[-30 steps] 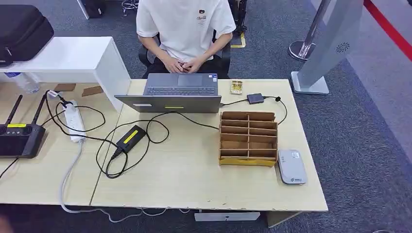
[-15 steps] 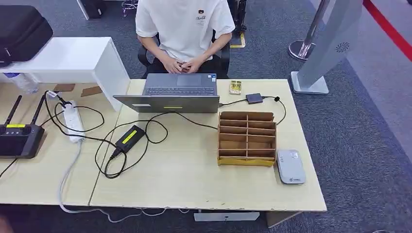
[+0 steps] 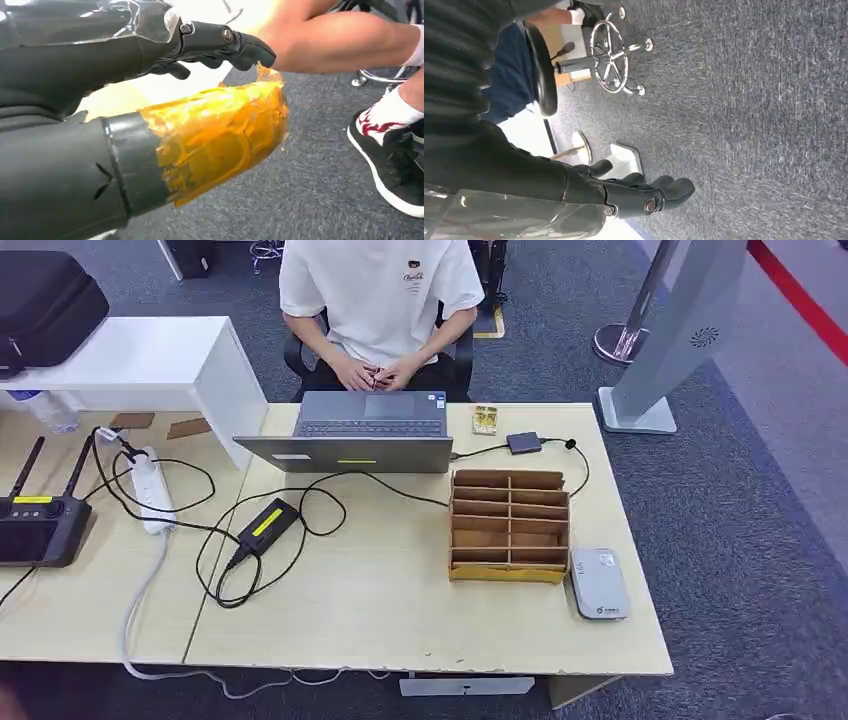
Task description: Pass the card to the sensor for recognition and then transmit it.
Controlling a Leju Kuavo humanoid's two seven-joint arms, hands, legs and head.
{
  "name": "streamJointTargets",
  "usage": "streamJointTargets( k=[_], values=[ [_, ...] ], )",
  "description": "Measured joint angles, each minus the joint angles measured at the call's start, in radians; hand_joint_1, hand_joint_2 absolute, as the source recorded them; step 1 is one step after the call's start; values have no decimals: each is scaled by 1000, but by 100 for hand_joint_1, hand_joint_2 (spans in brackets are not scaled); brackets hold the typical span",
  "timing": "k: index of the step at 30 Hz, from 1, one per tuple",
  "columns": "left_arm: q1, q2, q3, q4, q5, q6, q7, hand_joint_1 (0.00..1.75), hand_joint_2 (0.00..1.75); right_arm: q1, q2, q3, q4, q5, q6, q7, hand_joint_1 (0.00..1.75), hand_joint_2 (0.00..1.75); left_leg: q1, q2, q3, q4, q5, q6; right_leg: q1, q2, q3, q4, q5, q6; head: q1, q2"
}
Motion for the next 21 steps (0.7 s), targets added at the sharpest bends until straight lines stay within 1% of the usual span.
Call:
streamJointTargets(
  k=[2,5,9,13,15,17,18,19,21],
  values=[
    [34,11,25,0,66,0,-32,0,0,0,3,-8,0,-7,-2,0,0,175,1,1,0,0,-2,-2,0,1,0,0,-1,-1,1,0],
    [101,31,83,0,146,0,-79,0,0,2,6,-18,-1,-18,-7,0,0,175,1,3,3,0,-3,-3,0,3,0,0,-2,-2,0,0],
    [157,43,135,0,164,0,-93,0,0,2,11,-24,-1,-19,-7,0,0,175,1,0,2,0,-3,-4,0,1,1,0,-4,-2,0,0],
    [182,51,166,0,171,0,-107,0,0,0,14,-31,-2,-24,-9,0,0,175,1,0,3,-1,-4,-3,0,0,4,0,-5,-4,0,0],
    [213,54,195,0,194,0,-160,0,0,0,16,-39,-3,-30,-14,4,0,175,2,0,5,-1,-6,-5,0,1,5,0,-6,-5,1,0],
    [261,50,259,0,203,0,-243,0,0,2,20,-42,-4,-39,-22,13,0,175,1,4,7,-1,-8,-5,0,4,6,0,-6,-5,0,0],
    [284,48,300,0,207,0,-274,0,0,2,24,-47,-5,-42,-26,16,0,175,1,4,8,-1,-8,-5,0,4,6,0,-6,-5,0,0],
    [303,45,333,0,207,0,-294,0,0,3,25,-50,-5,-45,-27,17,0,175,1,4,7,-1,-8,-5,0,4,6,0,-7,-4,0,0],
    [334,42,385,0,205,0,-309,0,0,3,30,-57,-6,-49,-28,19,0,175,1,3,8,-1,-8,-5,0,4,5,0,-8,-4,0,0]
  ],
)
